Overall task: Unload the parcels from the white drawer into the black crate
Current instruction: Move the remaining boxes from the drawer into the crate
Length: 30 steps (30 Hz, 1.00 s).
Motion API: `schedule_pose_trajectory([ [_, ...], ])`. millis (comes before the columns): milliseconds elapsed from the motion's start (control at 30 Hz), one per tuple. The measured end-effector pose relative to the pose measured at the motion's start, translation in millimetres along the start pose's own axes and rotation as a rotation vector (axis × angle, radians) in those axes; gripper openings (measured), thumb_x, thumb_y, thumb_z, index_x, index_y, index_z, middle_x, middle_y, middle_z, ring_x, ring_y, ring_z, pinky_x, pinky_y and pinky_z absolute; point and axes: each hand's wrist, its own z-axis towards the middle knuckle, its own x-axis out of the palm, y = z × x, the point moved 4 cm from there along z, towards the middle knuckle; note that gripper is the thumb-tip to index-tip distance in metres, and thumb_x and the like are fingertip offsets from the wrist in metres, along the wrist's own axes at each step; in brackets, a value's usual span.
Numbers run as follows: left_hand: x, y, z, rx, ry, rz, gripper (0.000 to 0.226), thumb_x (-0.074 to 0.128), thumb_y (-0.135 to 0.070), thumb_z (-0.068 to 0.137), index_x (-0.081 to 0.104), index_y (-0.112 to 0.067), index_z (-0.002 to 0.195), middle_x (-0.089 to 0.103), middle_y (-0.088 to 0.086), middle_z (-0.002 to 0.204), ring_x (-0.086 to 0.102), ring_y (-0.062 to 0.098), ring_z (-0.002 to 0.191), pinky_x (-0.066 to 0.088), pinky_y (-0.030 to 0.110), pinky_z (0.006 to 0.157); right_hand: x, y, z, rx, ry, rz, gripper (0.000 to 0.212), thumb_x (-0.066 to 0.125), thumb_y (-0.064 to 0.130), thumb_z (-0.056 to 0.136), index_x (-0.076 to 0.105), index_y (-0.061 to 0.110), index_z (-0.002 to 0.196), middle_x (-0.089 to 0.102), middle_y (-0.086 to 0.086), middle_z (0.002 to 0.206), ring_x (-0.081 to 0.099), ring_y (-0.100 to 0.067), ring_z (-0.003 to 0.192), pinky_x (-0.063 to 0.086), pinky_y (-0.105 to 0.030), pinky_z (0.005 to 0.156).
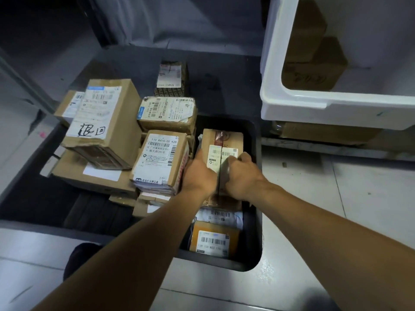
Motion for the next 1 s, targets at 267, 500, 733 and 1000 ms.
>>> schedule_pose_trajectory([
  [267, -40, -52, -40, 0.264, -0.047, 0.226, 0.051, 0.059, -0.015, 0.098, 0.048, -0.018, 0.147, 0.061, 0.008, 0.135, 0.060, 0.029, 0.118, 0.050, 0.039, 0.101, -67, -23, -54, -0.157, -0.244, -0.115, 0.063, 0.058, 0.036, 0.096, 0.037, 0.020, 0.154, 0.039, -0.011, 0.152, 0.032, -0.033, 0.145, 0.036, -0.040, 0.114],
  [500, -73, -108, -90, 0.535, -0.117, 0.842, 0.084, 0.055, -0.057, 0.094, 0.009, -0.034, 0.161, -0.003, 0.007, 0.171, -0.017, 0.034, 0.155, 0.001, 0.055, 0.124, -116, -39, -125, -0.164, -0.410, -0.379, 0.095, 0.051, 0.073, 0.090, -0.002, 0.040, 0.161, -0.001, -0.006, 0.171, -0.003, -0.032, 0.157, 0.010, -0.050, 0.125],
  [733, -76, -155, -132, 0.641, -0.110, 0.960, 0.092, 0.047, -0.069, 0.092, -0.005, -0.036, 0.161, -0.013, 0.007, 0.170, -0.020, 0.031, 0.154, 0.000, 0.057, 0.124, -156, -56, -181, -0.096, -0.492, -0.387, 0.098, 0.052, 0.073, 0.090, -0.008, 0.038, 0.161, -0.008, -0.006, 0.171, -0.011, -0.033, 0.157, 0.006, -0.056, 0.125],
  [1000, -56, -215, -146, 0.724, -0.085, 0.777, 0.085, 0.055, -0.053, 0.097, 0.002, -0.034, 0.162, -0.002, 0.005, 0.171, -0.003, 0.027, 0.157, 0.015, 0.049, 0.127, -189, -84, -184, -0.047, -0.550, -0.212, 0.092, 0.057, 0.064, 0.093, 0.002, 0.037, 0.162, 0.003, -0.004, 0.171, -0.002, -0.032, 0.157, 0.013, -0.055, 0.125],
])
